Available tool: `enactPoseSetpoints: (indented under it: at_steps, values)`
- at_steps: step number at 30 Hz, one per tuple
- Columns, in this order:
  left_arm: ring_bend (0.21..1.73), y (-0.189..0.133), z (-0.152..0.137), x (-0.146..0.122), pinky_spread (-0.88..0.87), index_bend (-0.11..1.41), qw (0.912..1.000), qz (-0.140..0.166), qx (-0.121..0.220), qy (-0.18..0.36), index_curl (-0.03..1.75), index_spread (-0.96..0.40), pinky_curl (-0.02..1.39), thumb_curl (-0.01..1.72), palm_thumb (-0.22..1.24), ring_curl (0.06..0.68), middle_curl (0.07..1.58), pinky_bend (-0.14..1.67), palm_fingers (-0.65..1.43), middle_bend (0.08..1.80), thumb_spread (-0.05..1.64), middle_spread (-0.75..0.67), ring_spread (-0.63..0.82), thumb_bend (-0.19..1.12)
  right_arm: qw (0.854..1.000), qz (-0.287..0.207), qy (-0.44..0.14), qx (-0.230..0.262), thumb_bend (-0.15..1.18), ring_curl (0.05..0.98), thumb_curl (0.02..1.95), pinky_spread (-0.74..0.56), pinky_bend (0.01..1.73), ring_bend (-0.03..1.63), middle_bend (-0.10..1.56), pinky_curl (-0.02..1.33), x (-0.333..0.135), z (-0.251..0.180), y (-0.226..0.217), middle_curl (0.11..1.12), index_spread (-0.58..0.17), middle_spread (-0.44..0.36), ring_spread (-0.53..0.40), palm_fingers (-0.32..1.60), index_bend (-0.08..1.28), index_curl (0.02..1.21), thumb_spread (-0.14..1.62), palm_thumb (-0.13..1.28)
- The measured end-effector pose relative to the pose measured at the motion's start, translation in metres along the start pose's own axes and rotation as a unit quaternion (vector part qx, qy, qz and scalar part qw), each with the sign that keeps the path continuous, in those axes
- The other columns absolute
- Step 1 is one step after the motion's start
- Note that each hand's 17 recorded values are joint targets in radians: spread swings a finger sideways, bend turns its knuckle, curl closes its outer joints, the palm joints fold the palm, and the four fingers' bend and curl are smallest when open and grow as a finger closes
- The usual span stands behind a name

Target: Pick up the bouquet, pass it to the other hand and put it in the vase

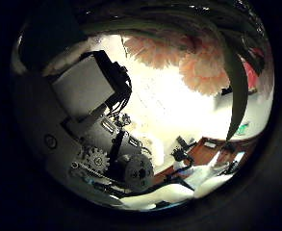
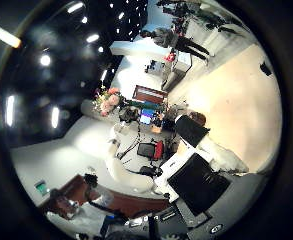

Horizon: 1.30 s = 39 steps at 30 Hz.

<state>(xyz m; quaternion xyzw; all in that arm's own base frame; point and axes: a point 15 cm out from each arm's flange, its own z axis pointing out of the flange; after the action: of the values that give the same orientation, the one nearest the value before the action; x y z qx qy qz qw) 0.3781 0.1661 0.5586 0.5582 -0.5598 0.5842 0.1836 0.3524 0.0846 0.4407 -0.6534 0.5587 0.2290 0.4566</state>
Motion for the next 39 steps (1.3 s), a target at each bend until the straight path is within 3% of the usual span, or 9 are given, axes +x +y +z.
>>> enactPoseSetpoints:
  at_steps: [14, 20, 39]
  values:
    - [1.51, -0.003, -0.001, -0.031, -0.63, 1.04, 0.9999, -0.011, 0.003, -0.01, 0.94, -0.55, 1.05, 0.88, 0.9, 0.569, 0.71, 1.08, 1.15, 1.37, 1.07, -0.37, -0.37, 0.0, 1.0, 0.002, -0.008, -0.013, -0.03, 0.179, 0.55, 0.45, 0.68, 0.78, 0.37, 0.45, -0.001, 0.008, 0.006, 0.33, -0.43, -0.074, -0.047, 0.34, 0.19, 0.37, 0.92, 0.76]
    - [1.5, -0.006, 0.0, -0.036, -0.64, 1.04, 0.9998, -0.001, 0.01, -0.015, 0.94, -0.55, 1.06, 0.89, 0.9, 0.566, 0.71, 1.07, 1.15, 1.37, 1.08, -0.37, -0.36, 0.0, 1.0, 0.002, -0.009, -0.015, -0.03, 0.171, 0.55, 0.46, 0.66, 0.77, 0.35, 0.42, -0.001, 0.009, 0.008, 0.33, -0.433, -0.076, -0.05, 0.36, 0.19, 0.37, 0.92, 0.76]
    - [1.5, -0.014, 0.014, -0.058, -0.67, 1.03, 0.9994, -0.016, 0.004, -0.03, 0.95, -0.56, 1.09, 0.89, 0.89, 0.567, 0.7, 1.05, 1.15, 1.38, 1.1, -0.37, -0.36, -0.01, 1.0, 0.004, -0.01, -0.016, -0.03, 0.146, 0.55, 0.47, 0.65, 0.74, 0.33, 0.35, 0.002, 0.01, 0.008, 0.33, -0.437, -0.079, -0.052, 0.4, 0.18, 0.35, 0.92, 0.77]
